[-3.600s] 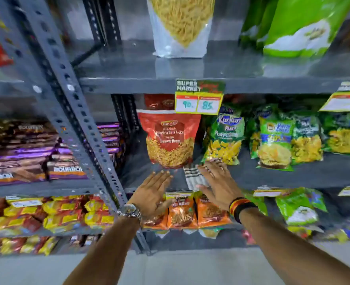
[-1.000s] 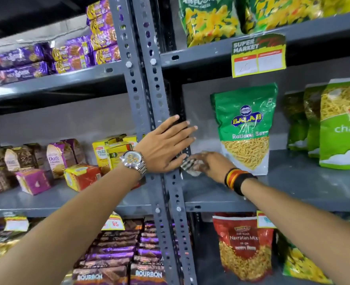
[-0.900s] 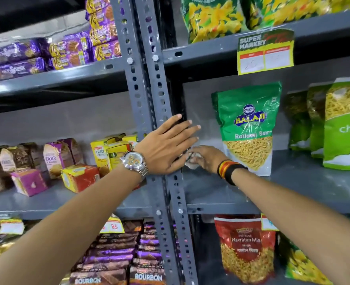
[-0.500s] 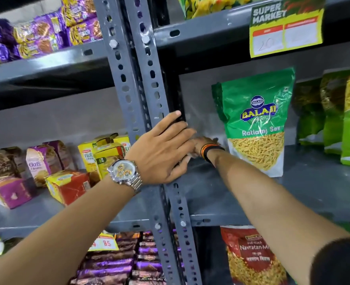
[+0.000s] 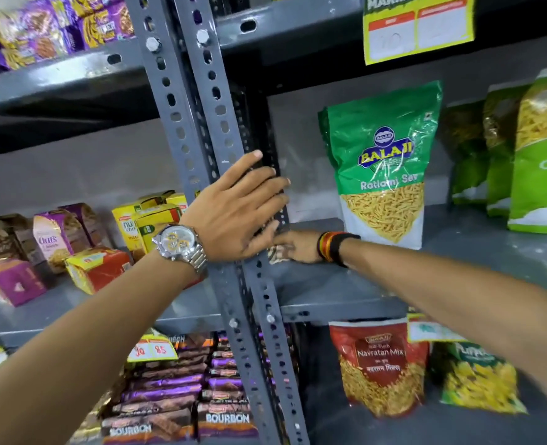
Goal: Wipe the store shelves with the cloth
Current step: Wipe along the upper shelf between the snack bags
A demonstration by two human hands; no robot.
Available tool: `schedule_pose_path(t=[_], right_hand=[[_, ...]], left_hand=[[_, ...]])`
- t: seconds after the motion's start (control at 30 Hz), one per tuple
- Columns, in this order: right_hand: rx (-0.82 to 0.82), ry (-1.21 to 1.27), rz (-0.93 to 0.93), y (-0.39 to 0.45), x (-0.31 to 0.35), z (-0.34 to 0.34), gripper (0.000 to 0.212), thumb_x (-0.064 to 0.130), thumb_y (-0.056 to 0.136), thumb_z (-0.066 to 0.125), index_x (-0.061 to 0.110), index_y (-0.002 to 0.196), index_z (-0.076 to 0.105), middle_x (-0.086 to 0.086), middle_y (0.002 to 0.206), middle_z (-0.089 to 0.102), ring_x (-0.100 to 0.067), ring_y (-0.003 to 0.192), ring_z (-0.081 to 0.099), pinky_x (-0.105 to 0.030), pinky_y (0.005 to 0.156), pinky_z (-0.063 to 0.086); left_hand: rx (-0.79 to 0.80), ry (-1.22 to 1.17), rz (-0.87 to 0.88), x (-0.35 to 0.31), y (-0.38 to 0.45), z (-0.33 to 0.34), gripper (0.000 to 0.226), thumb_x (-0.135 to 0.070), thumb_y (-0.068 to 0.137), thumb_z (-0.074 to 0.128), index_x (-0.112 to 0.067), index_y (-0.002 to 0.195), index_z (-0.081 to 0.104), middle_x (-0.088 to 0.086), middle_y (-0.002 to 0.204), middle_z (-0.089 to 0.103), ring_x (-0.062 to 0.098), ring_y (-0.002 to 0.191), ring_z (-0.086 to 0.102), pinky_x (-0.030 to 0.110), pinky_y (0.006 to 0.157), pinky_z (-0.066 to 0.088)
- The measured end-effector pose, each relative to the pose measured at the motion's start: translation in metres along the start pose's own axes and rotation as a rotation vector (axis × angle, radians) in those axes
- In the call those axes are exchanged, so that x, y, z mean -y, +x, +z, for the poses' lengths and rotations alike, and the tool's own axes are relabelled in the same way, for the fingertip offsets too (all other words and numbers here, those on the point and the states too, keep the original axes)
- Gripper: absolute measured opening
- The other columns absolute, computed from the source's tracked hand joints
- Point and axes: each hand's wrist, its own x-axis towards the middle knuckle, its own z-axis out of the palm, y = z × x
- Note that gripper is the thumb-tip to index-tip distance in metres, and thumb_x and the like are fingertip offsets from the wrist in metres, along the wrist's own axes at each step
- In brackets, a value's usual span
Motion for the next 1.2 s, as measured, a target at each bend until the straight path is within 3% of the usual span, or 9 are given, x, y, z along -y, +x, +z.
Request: schedule_pose_path(t=[0.2,0.3,0.37,0.5,0.6,0.73,0.83,1.07,1.2], right_hand=[[0.162,0.033,-0.089,-0.065,0.023,-0.029,0.037,0.025,0.098,0.052,0.019,0.134,0.054,0.001,0.129,0.059,-0.003,0.108,0.048,0.005,0.086,0.031],[0.044,0.034,-0.073,-0.044,0.02,-0.03,0.034,0.028,0.096,0.054,0.022,0.13,0.057,0.0,0.128,0.062,-0.011,0.109,0.055,-0.025,0.104,0.041],[0.026,0.048,-0.023,-0.032,0.022,-0.016,0.035,0.026,0.096,0.054,0.019,0.13,0.056,-0.003,0.13,0.06,-0.014,0.113,0.054,-0.033,0.104,0.04],[0.05,0.121,-0.085,-0.047,0.034,0.004,0.033,0.027,0.097,0.052,0.019,0.129,0.055,0.002,0.13,0.058,-0.006,0.113,0.051,-0.025,0.1,0.038],[0.118,0.124,-0.122,-0.079,0.032,-0.002,0.039,0.027,0.097,0.052,0.02,0.136,0.05,0.006,0.138,0.052,0.002,0.115,0.045,-0.005,0.095,0.031],[0.137,0.134,-0.119,-0.095,0.026,-0.021,0.036,0.023,0.096,0.056,0.022,0.131,0.056,0.006,0.134,0.059,-0.007,0.118,0.054,-0.016,0.103,0.037],[0.057,0.112,-0.096,-0.086,0.039,-0.019,0.038,0.017,0.096,0.055,0.017,0.134,0.054,0.001,0.138,0.055,0.0,0.115,0.045,0.008,0.086,0.026],[0.11,0.087,-0.123,-0.12,0.039,-0.011,0.037,0.021,0.098,0.05,0.021,0.136,0.052,0.001,0.136,0.055,-0.006,0.119,0.05,-0.022,0.104,0.036],[0.077,0.096,-0.035,-0.132,0.029,-0.032,0.035,0.021,0.099,0.048,0.027,0.133,0.054,0.015,0.122,0.056,0.005,0.095,0.057,-0.011,0.087,0.039]], left_hand=[[0.024,0.003,-0.004,-0.001,0.002,-0.003,0.05,-0.04,0.099,0.04,-0.008,0.131,0.061,0.013,0.142,0.057,0.037,0.132,0.048,0.053,0.126,0.006],[0.031,0.002,-0.004,-0.001,0.002,-0.005,0.052,-0.041,0.101,0.036,-0.008,0.131,0.061,0.013,0.142,0.057,0.036,0.132,0.048,0.053,0.126,0.007],[0.024,-0.006,0.005,-0.001,0.001,-0.005,0.051,-0.041,0.101,0.037,-0.007,0.13,0.062,0.013,0.142,0.058,0.037,0.132,0.048,0.053,0.125,0.008],[-0.005,-0.007,0.018,0.001,-0.001,-0.001,0.051,-0.041,0.101,0.037,-0.007,0.13,0.061,0.013,0.142,0.058,0.037,0.132,0.048,0.053,0.125,0.009],[-0.017,0.002,0.015,0.001,-0.001,0.002,0.051,-0.041,0.101,0.037,-0.006,0.131,0.06,0.014,0.141,0.057,0.037,0.133,0.047,0.052,0.126,0.008],[-0.01,-0.014,0.02,0.002,-0.001,0.004,0.051,-0.041,0.1,0.039,-0.006,0.131,0.06,0.014,0.142,0.057,0.037,0.133,0.047,0.054,0.125,0.011],[-0.022,-0.02,0.019,0.001,-0.001,0.002,0.051,-0.041,0.1,0.04,-0.006,0.13,0.061,0.014,0.14,0.058,0.037,0.133,0.047,0.053,0.125,0.011],[-0.031,-0.015,0.089,0.002,-0.007,0.006,0.054,-0.044,0.101,0.04,-0.004,0.13,0.062,0.016,0.145,0.055,0.038,0.137,0.044,0.053,0.125,0.011],[-0.025,-0.018,0.092,0.003,-0.007,0.008,0.055,-0.046,0.101,0.038,-0.007,0.135,0.059,0.014,0.155,0.045,0.036,0.143,0.038,0.053,0.125,0.01]])
